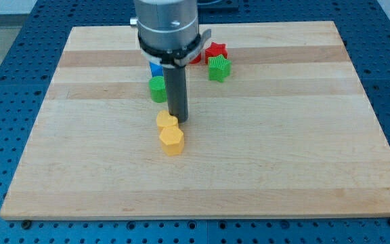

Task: Place the green blocks below the red star

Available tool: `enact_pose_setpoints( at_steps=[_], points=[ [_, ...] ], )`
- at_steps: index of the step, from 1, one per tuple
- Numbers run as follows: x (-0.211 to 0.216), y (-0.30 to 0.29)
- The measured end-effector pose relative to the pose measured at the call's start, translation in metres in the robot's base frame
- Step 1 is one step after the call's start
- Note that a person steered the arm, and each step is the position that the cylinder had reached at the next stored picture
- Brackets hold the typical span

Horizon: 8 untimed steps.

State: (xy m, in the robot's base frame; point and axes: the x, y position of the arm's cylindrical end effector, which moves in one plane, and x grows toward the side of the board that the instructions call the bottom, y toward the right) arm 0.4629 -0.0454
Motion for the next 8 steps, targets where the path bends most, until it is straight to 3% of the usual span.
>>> enact_pose_setpoints(
  at_steps=[1, 4, 7, 8],
  points=[
    [-0.013, 0.000],
    [-0.028, -0.135],
    [-0.106, 0.039],
    [-0.102, 0.037]
  ],
)
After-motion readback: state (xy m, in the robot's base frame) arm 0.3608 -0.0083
